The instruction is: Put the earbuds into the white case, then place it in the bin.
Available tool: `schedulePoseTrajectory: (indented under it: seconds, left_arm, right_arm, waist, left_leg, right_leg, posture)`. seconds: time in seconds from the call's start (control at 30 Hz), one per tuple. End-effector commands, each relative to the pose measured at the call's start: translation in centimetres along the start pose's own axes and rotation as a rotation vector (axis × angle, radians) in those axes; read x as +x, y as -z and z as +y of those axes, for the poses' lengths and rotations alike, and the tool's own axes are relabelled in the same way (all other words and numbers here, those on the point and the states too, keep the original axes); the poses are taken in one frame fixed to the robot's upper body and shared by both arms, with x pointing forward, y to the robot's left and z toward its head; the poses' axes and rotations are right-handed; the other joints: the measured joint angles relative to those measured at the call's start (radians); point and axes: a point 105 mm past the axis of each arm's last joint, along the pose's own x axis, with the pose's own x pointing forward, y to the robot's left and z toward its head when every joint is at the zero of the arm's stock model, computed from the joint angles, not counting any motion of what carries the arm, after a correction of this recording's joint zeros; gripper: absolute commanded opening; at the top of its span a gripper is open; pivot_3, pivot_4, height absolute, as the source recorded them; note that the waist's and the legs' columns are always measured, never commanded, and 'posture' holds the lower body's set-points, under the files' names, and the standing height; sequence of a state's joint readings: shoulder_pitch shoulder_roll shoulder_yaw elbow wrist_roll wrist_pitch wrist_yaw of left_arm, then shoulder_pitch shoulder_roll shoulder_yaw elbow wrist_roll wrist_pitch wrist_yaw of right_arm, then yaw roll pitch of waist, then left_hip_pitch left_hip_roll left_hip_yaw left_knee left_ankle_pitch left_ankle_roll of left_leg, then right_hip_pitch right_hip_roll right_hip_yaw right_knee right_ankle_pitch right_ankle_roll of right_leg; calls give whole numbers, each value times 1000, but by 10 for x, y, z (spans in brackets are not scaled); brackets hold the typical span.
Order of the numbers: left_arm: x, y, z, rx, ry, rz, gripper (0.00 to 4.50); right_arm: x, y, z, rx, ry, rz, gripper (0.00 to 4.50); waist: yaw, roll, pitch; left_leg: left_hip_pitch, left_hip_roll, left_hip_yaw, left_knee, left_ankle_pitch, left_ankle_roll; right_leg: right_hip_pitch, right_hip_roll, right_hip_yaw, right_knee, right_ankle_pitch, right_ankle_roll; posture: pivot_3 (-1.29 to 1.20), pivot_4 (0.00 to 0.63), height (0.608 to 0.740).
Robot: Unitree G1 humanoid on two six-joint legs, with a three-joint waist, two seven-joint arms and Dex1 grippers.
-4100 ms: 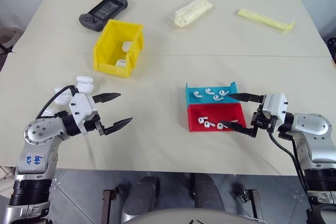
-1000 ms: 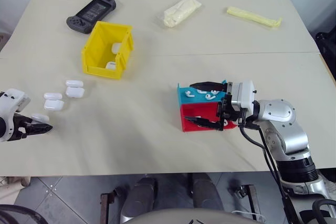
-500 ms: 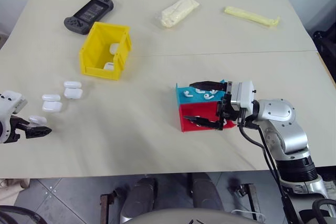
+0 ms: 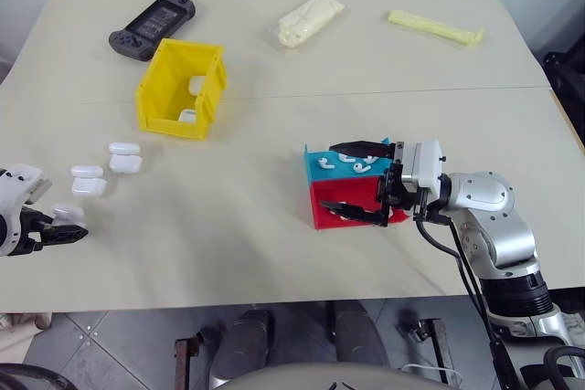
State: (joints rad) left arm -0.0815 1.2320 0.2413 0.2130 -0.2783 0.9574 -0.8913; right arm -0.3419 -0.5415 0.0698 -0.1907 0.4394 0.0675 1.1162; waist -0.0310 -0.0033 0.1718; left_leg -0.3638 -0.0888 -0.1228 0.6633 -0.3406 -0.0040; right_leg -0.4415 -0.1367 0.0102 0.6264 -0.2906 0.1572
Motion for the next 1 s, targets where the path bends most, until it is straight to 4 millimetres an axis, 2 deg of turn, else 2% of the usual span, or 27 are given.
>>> schedulePoseTrajectory:
  seconds: [0.03, 0.17, 0.23, 0.33, 0.4, 0.47, 0.57, 0.67, 0.77, 0.87, 0.93, 1.0]
  left_arm:
    - [3, 5, -8, -47, 46, -51, 2782]
    - [-4, 8, -14, -77, 70, -173, 2782]
    - [-12, 9, -28, -29, 131, -263, 2782]
    - [-37, -9, -62, 150, 250, -580, 2782]
    - [-52, -20, -77, 227, 269, -779, 2782]
    - [-57, -30, -90, 272, 254, -912, 2782]
    - [-44, -53, -153, 386, 421, -1040, 2782]
    - [-36, -73, -190, 426, 528, -1138, 2782]
    - [-31, -83, -214, 460, 601, -1187, 2782]
    - [-22, -90, -244, 506, 743, -1215, 2782]
    - [-17, -99, -267, 543, 849, -1242, 2782]
    - [-14, -105, -280, 566, 898, -1264, 2782]
  right_arm:
    - [-1, -8, -1, -29, 8, -21, 4500]
    - [-2, -6, -1, -25, 9, -14, 4500]
    - [-3, -5, -2, -23, 9, -10, 4500]
    - [-4, -4, -4, -21, 8, -6, 4500]
    - [-5, -4, -5, -18, 9, -2, 4500]
    - [-7, -3, -6, -17, 11, 4, 4500]
    - [-14, 0, -7, -20, 23, 41, 4500]
    - [-23, -1, -8, -35, 54, 71, 4500]
    - [-34, -2, -10, -46, 96, 100, 4500]
    - [-51, 0, -12, -64, 150, 159, 4500]
    - [-71, 2, -12, -80, 217, 218, 4500]
    - [-83, 2, -12, -85, 267, 247, 4500]
  waist:
    - [0, 0, 0]
    - [3, 0, 0]
    - [2, 0, 0]
    - [5, 0, 0]
    - [12, -3, 0]
    - [24, -4, -1]
    - [45, -2, -1]
    - [55, -3, -1]
    - [54, -3, -1]
    - [53, -3, -1]
    - [55, -2, -1]
    - [57, -3, -1]
  left_leg:
    - [0, 0, 0, 0, 0, 0]
    - [-2, 0, 1, 1, 0, 0]
    - [-3, 0, 0, 1, 0, 0]
    - [-4, 0, 0, 1, 0, 0]
    - [-5, 0, 0, 4, 0, 0]
    - [-5, 1, -2, 5, 0, 0]
    - [-4, -1, -2, 7, 0, 0]
    - [-4, -2, -2, 11, -2, 1]
    - [-5, -2, -3, 14, -3, 2]
    - [-4, -1, -1, 15, -4, 2]
    - [-4, -1, -1, 16, -4, 2]
    - [-5, -2, -1, 17, -4, 2]
  right_leg:
    - [0, 0, 0, 0, 0, 0]
    - [-1, -1, 0, 0, 0, 0]
    - [-2, -1, 0, 0, 0, 0]
    - [-2, -2, 0, -1, 0, 0]
    - [-2, -3, -2, -2, 0, 0]
    - [-1, -2, -3, -6, 1, -1]
    - [2, -3, -4, -6, 1, -1]
    - [4, -3, -4, -6, 2, -1]
    - [5, -3, -4, -5, 2, -1]
    - [5, -1, -4, -5, 2, -1]
    - [5, 0, -3, -6, 2, -1]
    - [6, 0, -4, -6, 2, 0]
  posture:
    - [0, 150, 740]
    - [0, 150, 740]
    - [0, 150, 740]
    - [0, 150, 740]
    - [0, 150, 740]
    - [0, 150, 740]
    - [0, 150, 740]
    - [0, 150, 740]
    - [0, 150, 740]
    - [0, 150, 740]
    - [0, 150, 740]
    - [0, 150, 740]
